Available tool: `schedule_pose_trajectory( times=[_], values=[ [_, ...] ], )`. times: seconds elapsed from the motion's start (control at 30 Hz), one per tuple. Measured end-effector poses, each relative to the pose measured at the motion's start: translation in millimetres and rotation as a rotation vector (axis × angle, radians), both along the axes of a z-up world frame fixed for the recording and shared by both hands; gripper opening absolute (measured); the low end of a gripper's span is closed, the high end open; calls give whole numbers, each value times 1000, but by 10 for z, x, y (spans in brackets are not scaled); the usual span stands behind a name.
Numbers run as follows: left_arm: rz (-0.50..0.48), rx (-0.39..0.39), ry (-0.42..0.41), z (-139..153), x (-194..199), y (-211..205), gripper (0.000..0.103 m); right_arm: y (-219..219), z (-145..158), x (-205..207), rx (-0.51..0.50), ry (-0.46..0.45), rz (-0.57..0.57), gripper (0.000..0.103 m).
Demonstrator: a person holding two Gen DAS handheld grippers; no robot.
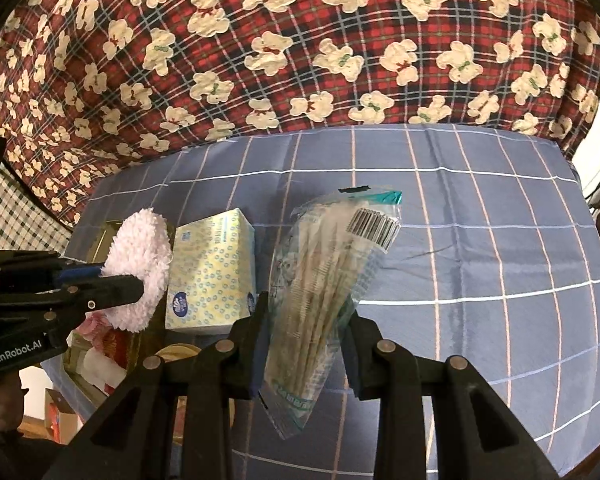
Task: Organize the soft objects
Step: 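Carry the cotton swab bag and pink puff over the white tray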
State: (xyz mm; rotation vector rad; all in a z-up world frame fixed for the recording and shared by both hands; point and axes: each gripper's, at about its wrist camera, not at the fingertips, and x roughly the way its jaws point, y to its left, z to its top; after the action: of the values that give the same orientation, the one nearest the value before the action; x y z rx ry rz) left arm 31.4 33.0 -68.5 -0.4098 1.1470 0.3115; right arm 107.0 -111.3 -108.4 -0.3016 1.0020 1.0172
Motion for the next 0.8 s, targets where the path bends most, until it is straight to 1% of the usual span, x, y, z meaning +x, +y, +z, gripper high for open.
schedule_pose_trajectory(
  times=[0.8],
  values=[
    [86, 0, 3, -10, -265, 273, 13, 372, 8, -169, 2, -2, 77, 34]
  ],
)
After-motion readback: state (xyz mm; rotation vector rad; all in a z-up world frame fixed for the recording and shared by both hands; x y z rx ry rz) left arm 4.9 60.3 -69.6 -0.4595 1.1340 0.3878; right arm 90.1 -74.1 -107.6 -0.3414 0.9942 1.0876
